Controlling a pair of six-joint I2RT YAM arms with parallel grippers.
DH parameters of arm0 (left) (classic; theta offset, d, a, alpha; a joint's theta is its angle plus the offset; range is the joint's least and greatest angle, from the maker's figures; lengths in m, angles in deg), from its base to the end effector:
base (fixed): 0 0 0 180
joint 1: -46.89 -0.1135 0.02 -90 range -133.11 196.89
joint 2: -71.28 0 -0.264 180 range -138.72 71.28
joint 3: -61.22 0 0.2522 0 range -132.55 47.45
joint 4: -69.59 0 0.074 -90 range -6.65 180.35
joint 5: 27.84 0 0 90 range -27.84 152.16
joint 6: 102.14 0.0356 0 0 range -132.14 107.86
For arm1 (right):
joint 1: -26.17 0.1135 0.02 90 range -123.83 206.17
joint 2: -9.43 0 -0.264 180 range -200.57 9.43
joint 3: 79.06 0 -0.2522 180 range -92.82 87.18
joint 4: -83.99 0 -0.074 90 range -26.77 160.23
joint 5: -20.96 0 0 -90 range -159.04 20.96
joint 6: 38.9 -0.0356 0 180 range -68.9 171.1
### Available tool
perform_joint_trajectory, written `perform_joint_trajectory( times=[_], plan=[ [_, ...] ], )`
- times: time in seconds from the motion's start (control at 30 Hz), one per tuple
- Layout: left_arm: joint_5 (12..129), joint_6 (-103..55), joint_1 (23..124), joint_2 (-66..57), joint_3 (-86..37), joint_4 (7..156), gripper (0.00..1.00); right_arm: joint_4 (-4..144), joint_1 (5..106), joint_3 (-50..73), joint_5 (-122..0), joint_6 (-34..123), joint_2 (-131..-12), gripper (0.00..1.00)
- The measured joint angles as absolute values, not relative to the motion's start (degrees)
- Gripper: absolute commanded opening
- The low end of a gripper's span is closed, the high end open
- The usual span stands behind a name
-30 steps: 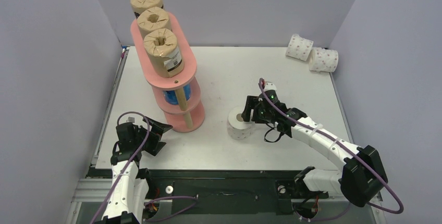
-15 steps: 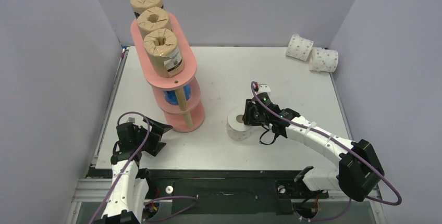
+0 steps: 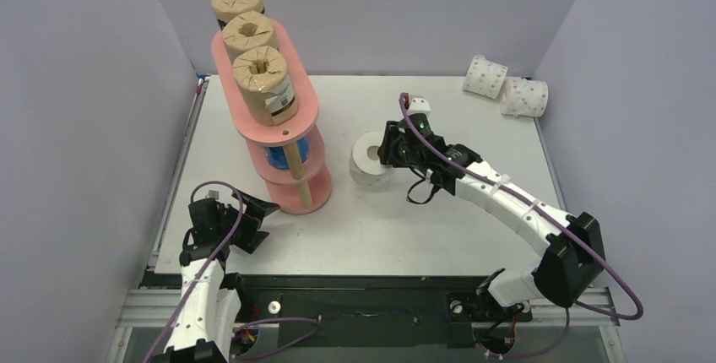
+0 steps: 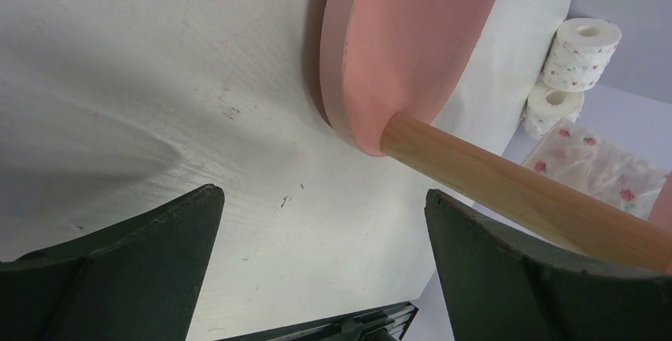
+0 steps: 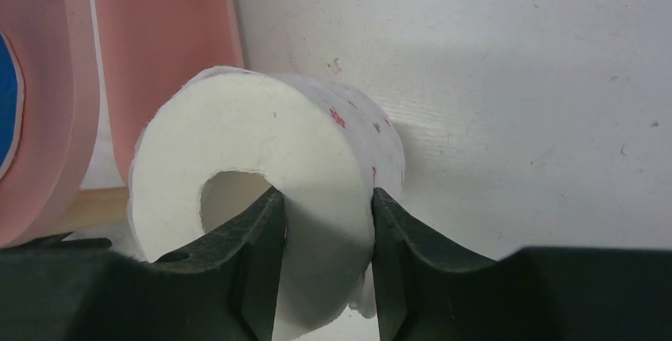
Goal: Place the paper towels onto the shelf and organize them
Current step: Pick up the paper towel from the center of the board, then place the paper towel on the shelf.
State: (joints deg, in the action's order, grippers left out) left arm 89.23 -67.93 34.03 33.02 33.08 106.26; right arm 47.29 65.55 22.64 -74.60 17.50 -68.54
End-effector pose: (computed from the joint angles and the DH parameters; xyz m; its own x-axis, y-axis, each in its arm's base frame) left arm 0.1336 0.0139 0.1556 -0.4868 -0.8665 -0.1106 -0.5283 0.3929 -0.7527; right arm 0.2382 0.1910 0.3083 -0.6979 0.1398 -0.7025 -0.2221 0.8902 0.3977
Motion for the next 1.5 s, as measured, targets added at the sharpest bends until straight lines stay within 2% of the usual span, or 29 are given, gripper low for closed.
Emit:
perform_joint_trajectory(
  times=[0.5, 1.5],
  plan=[
    [89.1, -67.8, 34.03, 33.1, 33.08, 106.37, 1.0, 48.84, 65.61, 12.13, -71.65, 13.5, -87.36, 0.26],
    [89.01, -67.43, 34.03, 34.07, 33.08, 106.81, 1.0, 54.81, 70.11, 5.57, -67.32, 6.42, -96.56, 0.26]
  ],
)
